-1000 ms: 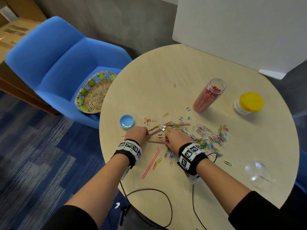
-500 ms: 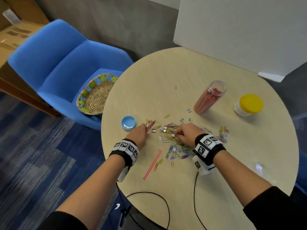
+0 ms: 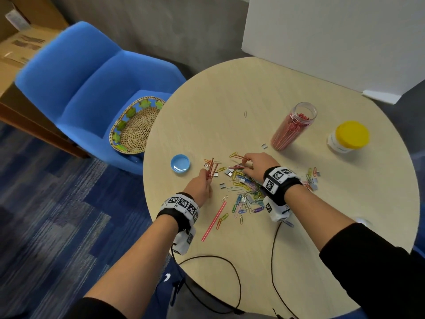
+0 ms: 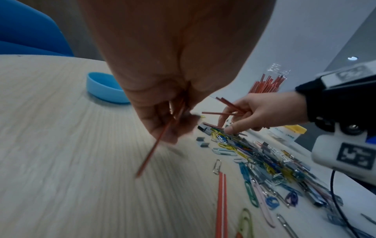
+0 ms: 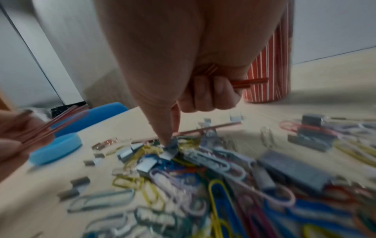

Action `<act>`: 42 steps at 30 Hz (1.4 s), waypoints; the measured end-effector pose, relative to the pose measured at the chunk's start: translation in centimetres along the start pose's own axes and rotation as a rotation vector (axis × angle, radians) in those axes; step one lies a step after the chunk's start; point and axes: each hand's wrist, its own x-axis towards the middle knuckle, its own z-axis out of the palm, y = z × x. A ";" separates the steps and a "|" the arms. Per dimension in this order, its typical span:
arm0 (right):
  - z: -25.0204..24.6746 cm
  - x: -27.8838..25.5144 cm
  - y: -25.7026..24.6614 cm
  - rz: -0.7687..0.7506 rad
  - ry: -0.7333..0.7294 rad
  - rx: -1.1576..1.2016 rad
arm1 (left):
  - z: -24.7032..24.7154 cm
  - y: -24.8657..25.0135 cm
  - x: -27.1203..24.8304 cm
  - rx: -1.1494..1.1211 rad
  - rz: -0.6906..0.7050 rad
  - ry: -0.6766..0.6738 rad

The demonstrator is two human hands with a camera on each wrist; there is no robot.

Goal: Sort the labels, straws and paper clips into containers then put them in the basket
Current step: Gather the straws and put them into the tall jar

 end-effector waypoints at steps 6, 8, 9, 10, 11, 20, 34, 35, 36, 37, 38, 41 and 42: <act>1.5 -0.1 -0.3 0.006 0.068 0.007 | 0.9 0.7 -1.0 0.221 -0.096 -0.080; 1.5 -0.4 -0.1 0.007 0.072 0.012 | 1.2 0.8 -1.6 0.332 -0.104 -0.093; 1.4 -0.5 0.2 0.010 0.079 0.018 | 1.4 1.0 -1.8 0.383 -0.111 -0.094; 1.3 -0.7 0.5 0.017 0.090 0.024 | 1.6 1.1 -1.9 0.428 -0.120 -0.097; 1.1 -0.9 0.9 0.017 0.106 0.028 | 1.8 1.3 -2.0 0.457 -0.132 -0.096; -0.6 -4.3 4.1 -0.044 0.314 0.285 | 4.1 3.5 -3.1 0.552 -0.248 -0.018; -4.7 -9.3 8.1 0.061 0.506 0.642 | 4.3 4.2 -3.1 0.546 -0.173 -0.106; -4.6 -9.5 8.6 0.076 0.498 0.654 | 3.8 4.3 -2.8 0.507 -0.141 -0.068; -4.6 -9.6 9.2 0.092 0.492 0.686 | 3.2 4.5 -2.4 0.473 -0.117 -0.034; -4.5 -9.6 9.7 0.113 0.489 0.741 | 2.5 4.7 -1.8 0.435 -0.096 -0.003; -4.4 -9.7 10.1 0.137 0.489 0.803 | 1.8 5.1 -1.3 0.385 -0.076 0.028; -4.5 -10.0 11.1 0.165 0.510 0.820 | -0.3 6.6 0.7 0.130 -0.040 0.118; -4.7 -10.1 11.3 0.153 0.526 0.744 | -0.9 7.2 1.4 0.038 -0.044 0.135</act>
